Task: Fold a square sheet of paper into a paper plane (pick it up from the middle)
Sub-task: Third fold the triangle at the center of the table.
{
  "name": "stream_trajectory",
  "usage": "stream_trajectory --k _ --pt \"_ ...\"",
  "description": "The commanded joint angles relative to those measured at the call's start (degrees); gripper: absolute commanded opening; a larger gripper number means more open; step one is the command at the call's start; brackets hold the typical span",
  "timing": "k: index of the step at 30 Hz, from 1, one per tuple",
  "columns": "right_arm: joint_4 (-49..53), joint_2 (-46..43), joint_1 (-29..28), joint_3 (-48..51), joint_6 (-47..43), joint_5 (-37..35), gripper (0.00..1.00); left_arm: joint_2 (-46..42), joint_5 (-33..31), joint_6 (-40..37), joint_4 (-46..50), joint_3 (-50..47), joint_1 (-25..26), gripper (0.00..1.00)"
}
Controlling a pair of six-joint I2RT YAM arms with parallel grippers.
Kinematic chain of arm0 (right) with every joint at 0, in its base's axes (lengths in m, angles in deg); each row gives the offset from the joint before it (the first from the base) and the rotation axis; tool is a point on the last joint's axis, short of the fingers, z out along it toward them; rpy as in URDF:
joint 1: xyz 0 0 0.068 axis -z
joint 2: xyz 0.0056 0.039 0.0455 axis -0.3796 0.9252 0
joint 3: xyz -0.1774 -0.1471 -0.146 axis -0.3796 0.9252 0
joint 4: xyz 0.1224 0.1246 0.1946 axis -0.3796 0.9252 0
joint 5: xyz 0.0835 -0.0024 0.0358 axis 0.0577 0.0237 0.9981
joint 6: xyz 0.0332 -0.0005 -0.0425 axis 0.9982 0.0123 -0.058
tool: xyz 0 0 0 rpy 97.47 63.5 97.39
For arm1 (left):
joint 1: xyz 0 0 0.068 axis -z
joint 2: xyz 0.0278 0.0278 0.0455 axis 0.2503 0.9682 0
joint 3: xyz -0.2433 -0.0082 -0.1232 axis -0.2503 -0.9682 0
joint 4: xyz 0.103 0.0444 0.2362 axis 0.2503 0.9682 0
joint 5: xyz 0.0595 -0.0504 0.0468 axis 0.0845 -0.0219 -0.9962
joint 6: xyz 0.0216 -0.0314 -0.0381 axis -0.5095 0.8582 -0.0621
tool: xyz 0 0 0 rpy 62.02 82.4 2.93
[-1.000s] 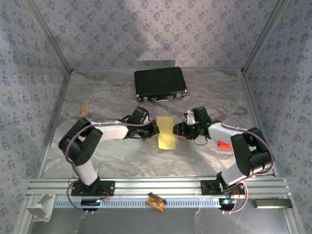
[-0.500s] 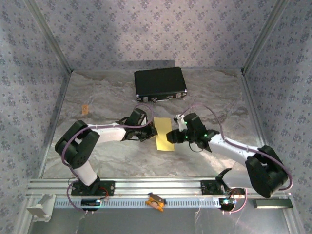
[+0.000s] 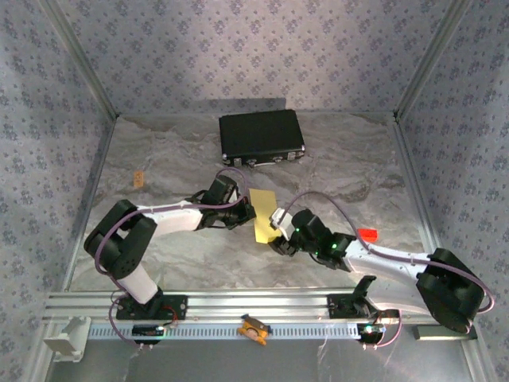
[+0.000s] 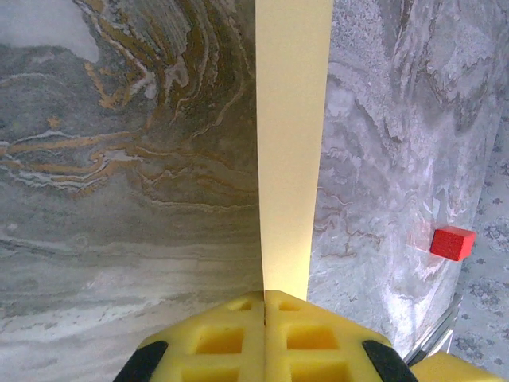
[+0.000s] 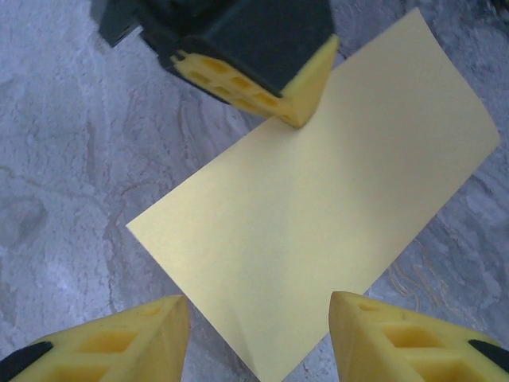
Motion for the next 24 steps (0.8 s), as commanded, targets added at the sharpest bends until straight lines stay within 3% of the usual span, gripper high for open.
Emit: stream_trajectory --k 1,10,24 --pt "-3.57 -0.56 -2.53 1.19 -6.78 -3.66 0.52 -2.04 -0.78 0.32 1.87 0.66 -0.23 0.03" --pt "-8.59 4.76 -9.42 -0.51 -11.3 -7.9 0.55 -1.42 -0.53 1.12 0.43 0.14 -0.24 0.03" --pt "-17.01 17.72 -14.87 -4.07 -12.04 -24.66 0.52 -0.54 -0.1 1.57 -0.51 -0.12 -0.3 0.03"
